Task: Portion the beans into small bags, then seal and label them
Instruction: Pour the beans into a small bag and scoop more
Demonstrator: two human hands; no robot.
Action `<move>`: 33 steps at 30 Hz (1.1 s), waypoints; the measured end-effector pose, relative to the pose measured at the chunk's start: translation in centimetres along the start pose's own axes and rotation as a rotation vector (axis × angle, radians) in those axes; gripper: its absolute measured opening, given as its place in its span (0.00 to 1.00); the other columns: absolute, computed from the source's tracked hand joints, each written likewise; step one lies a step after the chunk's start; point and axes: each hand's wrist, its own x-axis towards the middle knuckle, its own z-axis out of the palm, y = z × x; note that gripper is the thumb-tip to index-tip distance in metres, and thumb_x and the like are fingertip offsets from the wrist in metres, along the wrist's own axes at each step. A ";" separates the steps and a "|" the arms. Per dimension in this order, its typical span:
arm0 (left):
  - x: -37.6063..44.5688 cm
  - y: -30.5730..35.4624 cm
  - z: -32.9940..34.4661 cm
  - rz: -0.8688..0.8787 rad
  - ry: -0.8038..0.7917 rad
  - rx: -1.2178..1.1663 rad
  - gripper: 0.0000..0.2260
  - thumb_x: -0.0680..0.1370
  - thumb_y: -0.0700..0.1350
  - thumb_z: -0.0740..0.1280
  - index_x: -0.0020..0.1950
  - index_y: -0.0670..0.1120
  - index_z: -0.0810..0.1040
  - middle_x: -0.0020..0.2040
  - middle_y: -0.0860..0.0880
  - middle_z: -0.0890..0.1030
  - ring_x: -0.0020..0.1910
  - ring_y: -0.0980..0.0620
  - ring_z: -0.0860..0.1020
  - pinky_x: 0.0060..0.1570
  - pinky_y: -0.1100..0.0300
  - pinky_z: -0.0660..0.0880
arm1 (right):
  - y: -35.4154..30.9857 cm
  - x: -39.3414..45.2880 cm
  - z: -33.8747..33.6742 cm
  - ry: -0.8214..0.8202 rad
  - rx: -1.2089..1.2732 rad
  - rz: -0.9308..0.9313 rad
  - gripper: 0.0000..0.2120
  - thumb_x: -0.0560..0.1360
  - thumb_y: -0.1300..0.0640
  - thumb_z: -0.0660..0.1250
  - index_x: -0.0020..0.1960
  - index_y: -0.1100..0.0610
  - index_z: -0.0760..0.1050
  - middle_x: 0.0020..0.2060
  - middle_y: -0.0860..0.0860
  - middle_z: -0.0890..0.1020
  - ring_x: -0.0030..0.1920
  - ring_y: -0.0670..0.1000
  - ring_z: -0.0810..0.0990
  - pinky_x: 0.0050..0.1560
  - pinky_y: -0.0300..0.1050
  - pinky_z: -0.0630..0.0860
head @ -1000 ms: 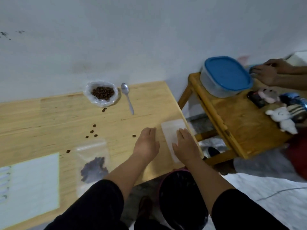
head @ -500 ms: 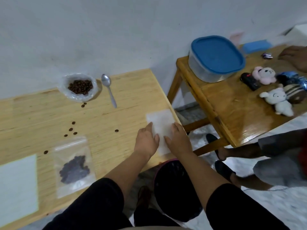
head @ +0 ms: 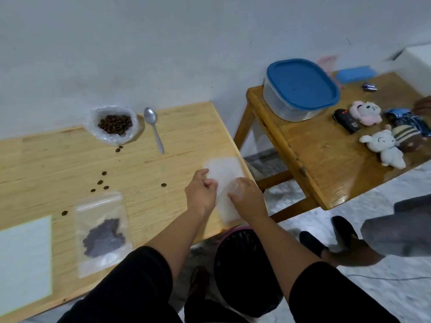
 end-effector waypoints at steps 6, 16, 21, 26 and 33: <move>0.3 0.6 -2.6 0.059 -0.009 -0.017 0.12 0.79 0.43 0.63 0.63 0.49 0.74 0.44 0.55 0.81 0.49 0.56 0.78 0.52 0.65 0.70 | -2.6 1.1 -2.9 0.214 0.151 -0.126 0.26 0.74 0.53 0.67 0.69 0.60 0.65 0.68 0.59 0.67 0.69 0.57 0.64 0.68 0.52 0.64; 1.3 2.8 -14.2 0.227 0.369 -0.009 0.13 0.76 0.43 0.67 0.60 0.48 0.78 0.52 0.53 0.82 0.51 0.58 0.77 0.48 0.74 0.67 | -15.0 3.3 -4.7 0.063 0.425 -0.263 0.07 0.73 0.59 0.69 0.50 0.55 0.82 0.41 0.50 0.83 0.46 0.48 0.82 0.47 0.33 0.74; 1.0 3.4 -18.6 0.319 0.471 -0.066 0.14 0.76 0.44 0.68 0.61 0.46 0.78 0.57 0.54 0.80 0.54 0.57 0.78 0.48 0.73 0.70 | -21.8 2.3 -1.9 -0.049 0.771 -0.228 0.06 0.74 0.60 0.68 0.50 0.55 0.80 0.42 0.49 0.84 0.41 0.45 0.82 0.42 0.40 0.78; 1.4 3.3 -22.3 0.316 0.475 -0.154 0.13 0.77 0.45 0.67 0.62 0.47 0.79 0.54 0.54 0.82 0.50 0.63 0.78 0.45 0.81 0.67 | -27.2 1.3 0.3 -0.249 0.949 -0.214 0.04 0.76 0.55 0.67 0.47 0.52 0.81 0.43 0.50 0.84 0.42 0.47 0.81 0.48 0.42 0.78; 3.5 2.7 -26.4 0.295 0.432 -0.257 0.12 0.77 0.44 0.67 0.61 0.50 0.79 0.52 0.57 0.81 0.52 0.64 0.78 0.53 0.75 0.71 | -31.3 2.1 1.6 -0.323 1.029 -0.253 0.13 0.77 0.56 0.65 0.57 0.62 0.79 0.46 0.51 0.83 0.48 0.51 0.82 0.48 0.40 0.80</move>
